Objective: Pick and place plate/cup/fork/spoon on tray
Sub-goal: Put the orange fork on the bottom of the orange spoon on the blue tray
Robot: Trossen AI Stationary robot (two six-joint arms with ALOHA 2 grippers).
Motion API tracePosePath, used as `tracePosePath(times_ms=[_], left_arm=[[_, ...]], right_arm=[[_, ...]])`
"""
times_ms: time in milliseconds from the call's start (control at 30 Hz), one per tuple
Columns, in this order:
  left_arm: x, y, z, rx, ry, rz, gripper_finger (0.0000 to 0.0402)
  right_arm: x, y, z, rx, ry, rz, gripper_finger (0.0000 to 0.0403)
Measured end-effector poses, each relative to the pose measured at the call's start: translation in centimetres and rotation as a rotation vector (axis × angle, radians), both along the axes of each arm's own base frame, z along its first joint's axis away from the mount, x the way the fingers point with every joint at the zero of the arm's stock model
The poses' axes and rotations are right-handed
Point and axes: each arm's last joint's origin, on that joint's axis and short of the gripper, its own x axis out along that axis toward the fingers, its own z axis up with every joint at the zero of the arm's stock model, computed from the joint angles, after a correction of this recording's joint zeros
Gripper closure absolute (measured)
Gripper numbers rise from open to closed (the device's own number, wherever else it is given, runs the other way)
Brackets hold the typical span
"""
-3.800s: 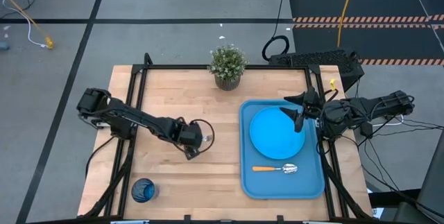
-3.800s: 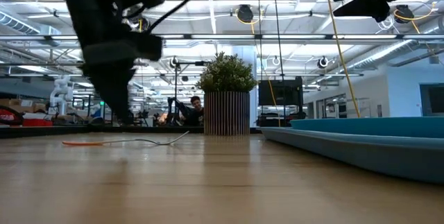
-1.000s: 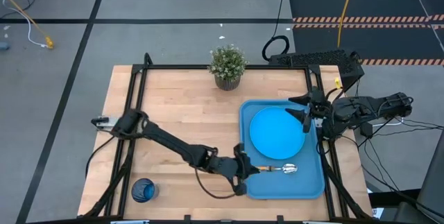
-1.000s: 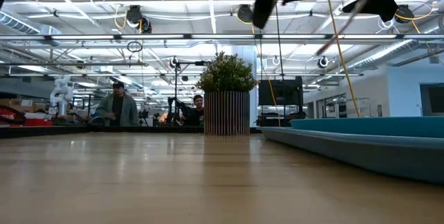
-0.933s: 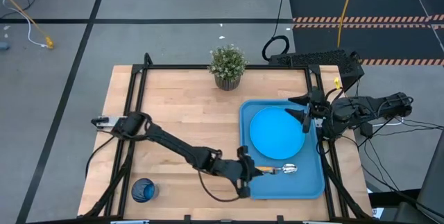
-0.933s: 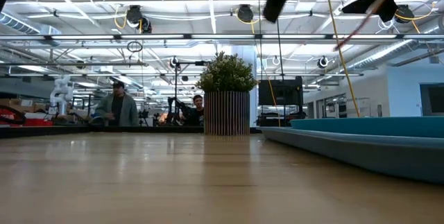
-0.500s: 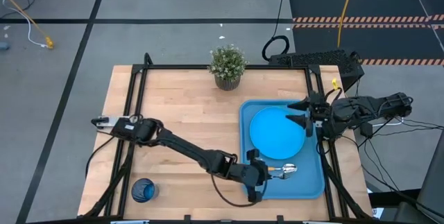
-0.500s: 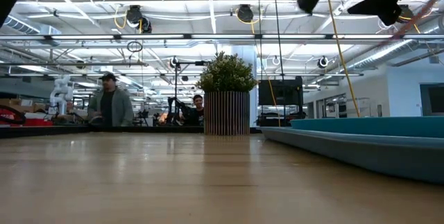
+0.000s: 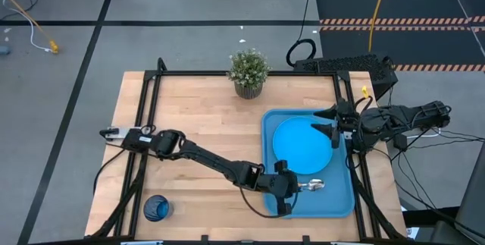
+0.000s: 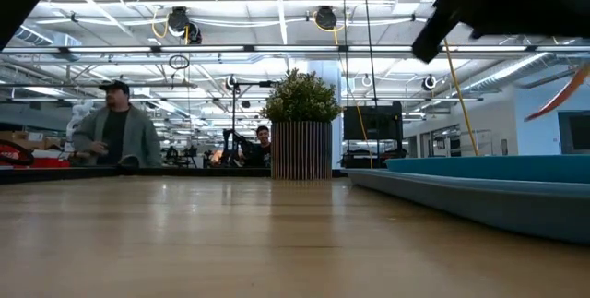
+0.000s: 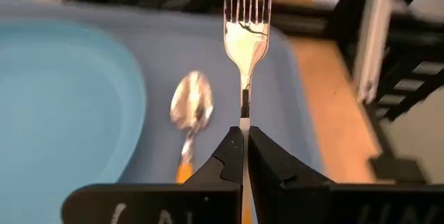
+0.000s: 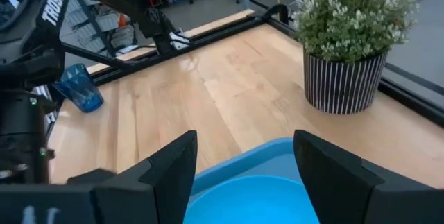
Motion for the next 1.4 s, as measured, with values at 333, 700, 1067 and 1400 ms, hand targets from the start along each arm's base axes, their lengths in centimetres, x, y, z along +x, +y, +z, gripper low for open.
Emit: tracePosePath(times_ms=[333,700,1067,1400], left_arm=[[0.3,-0.9,-1.1,0.025,-0.041,-0.022,0.0397],[-0.3,-1.0,-2.4,0.082,0.066,-0.037,0.0396],[0.1,-2.4,-0.6,0.050,-0.128,-0.050,0.0395],[0.4,-2.9,-1.5,0.051,-0.164,-0.028,0.0394]], right_arm=[[0.0,-0.1,0.1,-0.010,-0.010,-0.022,0.0172],[-0.2,-0.1,-0.4,0.050,0.020,-0.050,0.0172],[-0.3,-0.1,-0.6,0.083,0.034,-0.067,0.0172],[-0.3,-0.1,-0.7,0.097,0.043,-0.076,0.0172]])
